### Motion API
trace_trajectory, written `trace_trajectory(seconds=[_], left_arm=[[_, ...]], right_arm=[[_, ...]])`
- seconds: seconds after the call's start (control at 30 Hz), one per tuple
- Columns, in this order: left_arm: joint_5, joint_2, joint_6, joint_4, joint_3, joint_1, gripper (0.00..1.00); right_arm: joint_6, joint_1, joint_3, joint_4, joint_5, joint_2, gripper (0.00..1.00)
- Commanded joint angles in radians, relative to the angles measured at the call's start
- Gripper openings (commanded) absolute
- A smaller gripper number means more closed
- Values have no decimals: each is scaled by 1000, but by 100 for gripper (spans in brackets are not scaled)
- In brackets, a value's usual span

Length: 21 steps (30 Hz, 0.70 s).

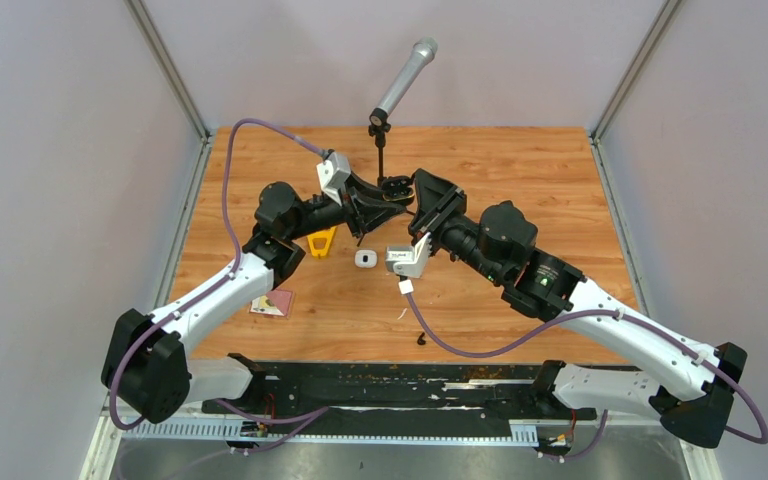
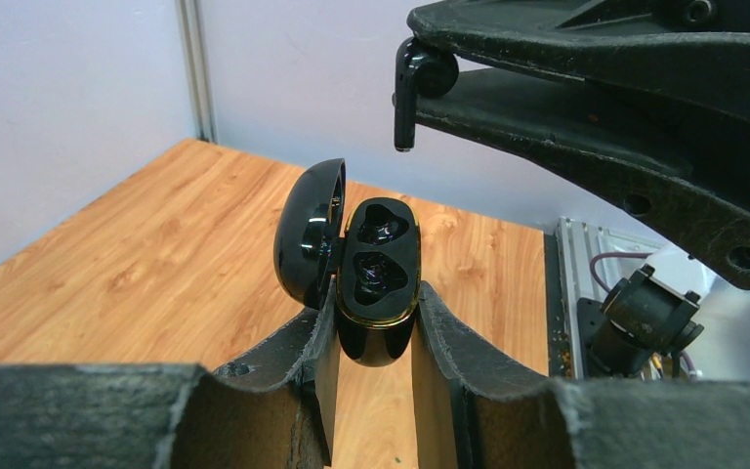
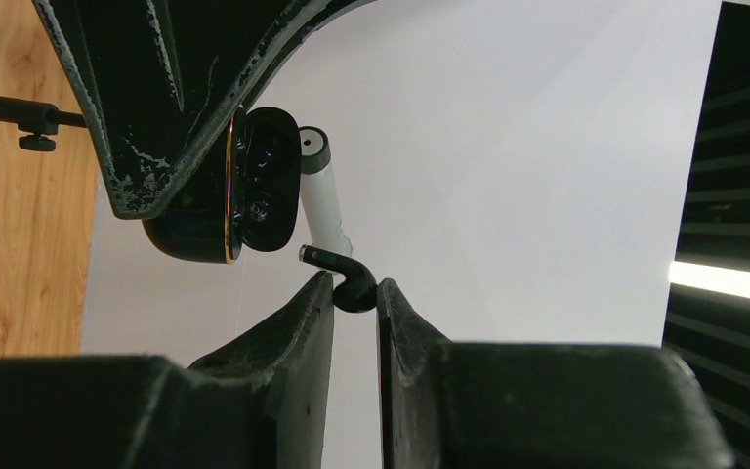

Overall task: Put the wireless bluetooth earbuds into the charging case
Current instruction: Insert the right earbud into the right side groove of the charging case.

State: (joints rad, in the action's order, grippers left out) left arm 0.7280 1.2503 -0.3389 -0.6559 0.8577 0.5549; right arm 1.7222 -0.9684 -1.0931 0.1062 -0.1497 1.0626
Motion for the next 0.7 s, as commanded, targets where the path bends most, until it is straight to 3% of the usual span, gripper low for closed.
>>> trace_trajectory(seconds=[0.0,0.67], left_arm=[[20,-18,2,-49,35,4,0],[39,-19,26,-65,21,3,0]], right_arm=[[25,-6,4,-20,10,-21,0],[73,-5,9,66,8,-1,0]])
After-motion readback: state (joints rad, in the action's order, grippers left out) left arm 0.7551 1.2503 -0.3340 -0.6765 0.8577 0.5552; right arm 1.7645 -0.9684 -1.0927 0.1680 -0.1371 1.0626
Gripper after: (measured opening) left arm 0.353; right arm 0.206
